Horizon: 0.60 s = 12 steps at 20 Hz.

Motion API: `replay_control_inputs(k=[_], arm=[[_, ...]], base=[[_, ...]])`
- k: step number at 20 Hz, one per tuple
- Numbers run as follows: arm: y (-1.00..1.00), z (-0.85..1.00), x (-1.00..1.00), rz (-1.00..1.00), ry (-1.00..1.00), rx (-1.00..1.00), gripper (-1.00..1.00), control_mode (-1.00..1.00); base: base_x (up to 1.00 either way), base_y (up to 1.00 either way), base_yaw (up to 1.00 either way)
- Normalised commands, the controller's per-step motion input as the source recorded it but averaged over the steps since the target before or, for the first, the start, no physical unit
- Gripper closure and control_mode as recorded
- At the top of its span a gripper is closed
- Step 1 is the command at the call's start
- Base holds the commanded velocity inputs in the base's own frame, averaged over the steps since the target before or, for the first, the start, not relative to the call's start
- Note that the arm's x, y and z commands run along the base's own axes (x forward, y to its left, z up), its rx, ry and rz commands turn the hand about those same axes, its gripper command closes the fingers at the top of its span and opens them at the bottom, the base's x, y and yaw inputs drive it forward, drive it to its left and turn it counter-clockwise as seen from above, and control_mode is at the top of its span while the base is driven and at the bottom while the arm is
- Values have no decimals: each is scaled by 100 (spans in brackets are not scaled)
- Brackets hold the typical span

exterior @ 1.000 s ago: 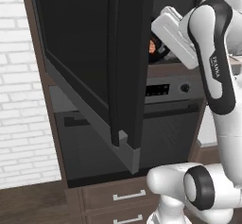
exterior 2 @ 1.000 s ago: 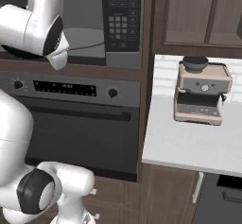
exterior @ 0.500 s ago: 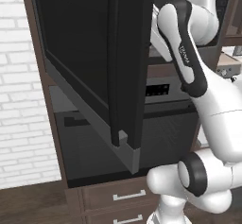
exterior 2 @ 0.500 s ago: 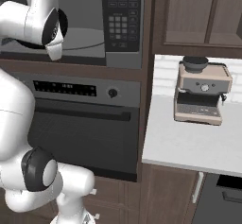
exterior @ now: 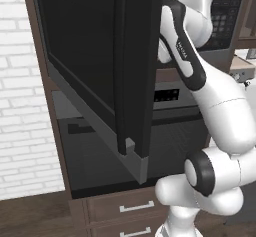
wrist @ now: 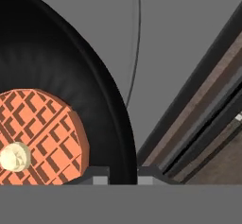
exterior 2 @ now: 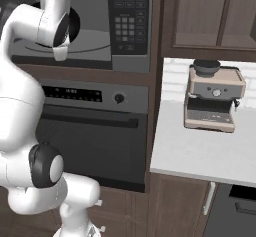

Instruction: Open the microwave, place the bowl with waffle inside the microwave, then close the microwave door and turn it on.

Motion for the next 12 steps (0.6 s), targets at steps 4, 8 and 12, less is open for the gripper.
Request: replay_control_inputs(k=[4, 8, 12], arm=[[19, -7, 54, 0, 13, 1, 100, -100], [8, -6, 51, 0, 10, 4, 100, -100], [6, -10, 45, -3, 10, 4, 100, -100]], base=[[0, 0, 0], [0, 0, 0], [0, 0, 0]])
